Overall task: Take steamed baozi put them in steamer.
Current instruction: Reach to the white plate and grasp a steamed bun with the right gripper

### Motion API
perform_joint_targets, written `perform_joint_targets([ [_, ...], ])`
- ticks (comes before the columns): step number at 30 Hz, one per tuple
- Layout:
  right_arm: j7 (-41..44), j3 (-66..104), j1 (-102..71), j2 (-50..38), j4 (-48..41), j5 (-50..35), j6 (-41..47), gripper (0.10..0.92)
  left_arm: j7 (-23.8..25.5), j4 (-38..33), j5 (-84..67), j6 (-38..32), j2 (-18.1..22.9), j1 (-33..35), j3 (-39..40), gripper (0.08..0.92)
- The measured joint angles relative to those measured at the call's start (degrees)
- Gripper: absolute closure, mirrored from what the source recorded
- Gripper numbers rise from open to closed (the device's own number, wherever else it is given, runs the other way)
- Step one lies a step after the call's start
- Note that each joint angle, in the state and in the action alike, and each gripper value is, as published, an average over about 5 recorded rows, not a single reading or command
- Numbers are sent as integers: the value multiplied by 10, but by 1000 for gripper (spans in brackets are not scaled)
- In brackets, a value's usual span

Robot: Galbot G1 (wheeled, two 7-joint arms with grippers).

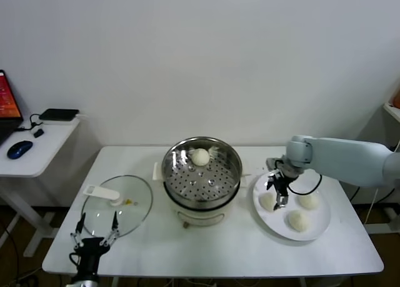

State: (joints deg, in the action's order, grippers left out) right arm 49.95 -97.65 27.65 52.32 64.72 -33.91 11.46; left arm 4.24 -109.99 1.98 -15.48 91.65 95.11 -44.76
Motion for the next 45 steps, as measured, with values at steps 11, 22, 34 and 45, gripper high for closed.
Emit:
perform_joint_targets([
  [11, -4, 21, -23, -4, -11, 13, -3, 203, 1, 2, 1, 1, 0, -2, 1, 177],
  [22, -8, 37, -37, -3, -23, 25, -8, 203, 1, 4, 1, 0, -4, -4, 2, 177],
  [34, -8, 39, -37, -3, -22, 31, -10, 248, 0, 3, 0, -1, -5, -3, 2, 177],
  [45, -6, 38, -36, -5, -23, 38, -14, 482, 0, 1, 0, -2, -4, -1, 0, 177],
])
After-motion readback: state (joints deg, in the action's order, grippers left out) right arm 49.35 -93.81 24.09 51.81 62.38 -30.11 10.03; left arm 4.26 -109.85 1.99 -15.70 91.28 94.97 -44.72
